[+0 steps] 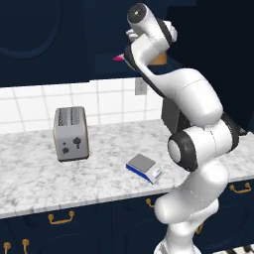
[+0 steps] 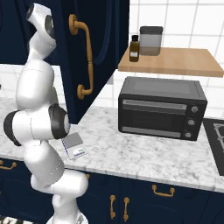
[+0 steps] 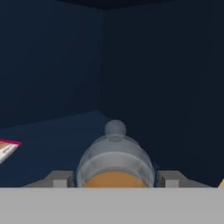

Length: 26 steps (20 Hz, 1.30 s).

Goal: Pick the honey bottle and place it on the digital scale for weighing, and close the cabinet.

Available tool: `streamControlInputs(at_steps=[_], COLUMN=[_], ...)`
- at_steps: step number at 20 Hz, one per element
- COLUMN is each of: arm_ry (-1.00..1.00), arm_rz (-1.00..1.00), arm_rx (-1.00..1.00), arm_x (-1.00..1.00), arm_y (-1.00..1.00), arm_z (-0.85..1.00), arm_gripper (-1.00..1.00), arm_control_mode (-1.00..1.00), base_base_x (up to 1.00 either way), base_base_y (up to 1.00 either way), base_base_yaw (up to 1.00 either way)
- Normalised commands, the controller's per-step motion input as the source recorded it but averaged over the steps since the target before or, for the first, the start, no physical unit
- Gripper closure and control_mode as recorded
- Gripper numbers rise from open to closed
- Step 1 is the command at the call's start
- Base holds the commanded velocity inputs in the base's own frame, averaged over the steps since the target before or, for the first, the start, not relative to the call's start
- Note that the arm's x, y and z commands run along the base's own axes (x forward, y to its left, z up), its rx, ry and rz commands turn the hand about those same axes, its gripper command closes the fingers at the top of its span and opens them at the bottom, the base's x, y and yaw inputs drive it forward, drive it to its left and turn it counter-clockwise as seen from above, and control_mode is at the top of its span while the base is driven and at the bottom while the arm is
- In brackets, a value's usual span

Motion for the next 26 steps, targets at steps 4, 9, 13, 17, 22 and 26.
streamControlInputs(at_steps=[4,9,13,17,22,26], arm_ry=[0.00,-0.03,0.01,0.00,-0.05,-0.05], arm_rz=[0.00,0.00,0.11,0.16,0.25,0.27], arm_rx=[0.04,0.04,0.13,0.04,-0.06,-0.02], arm_x=[-1.00,-1.00,-1.00,-0.68,-0.05,0.06], arm_y=[0.59,0.52,0.23,0.04,0.08,0.01], arm_z=[-0.22,-0.87,-0.94,-0.78,-0.67,-0.51], arm_gripper=[1.00,1.00,1.00,1.00,1.00,1.00], arm_control_mode=[-1.00,-1.00,-1.00,-1.00,-1.00,-1.00], base_base_x=[0.00,0.00,0.00,0.00,0.00,0.00], base_base_y=[0.00,0.00,0.00,0.00,0.00,0.00], base_base_yaw=[0.00,0.00,0.00,0.00,0.00,0.00])
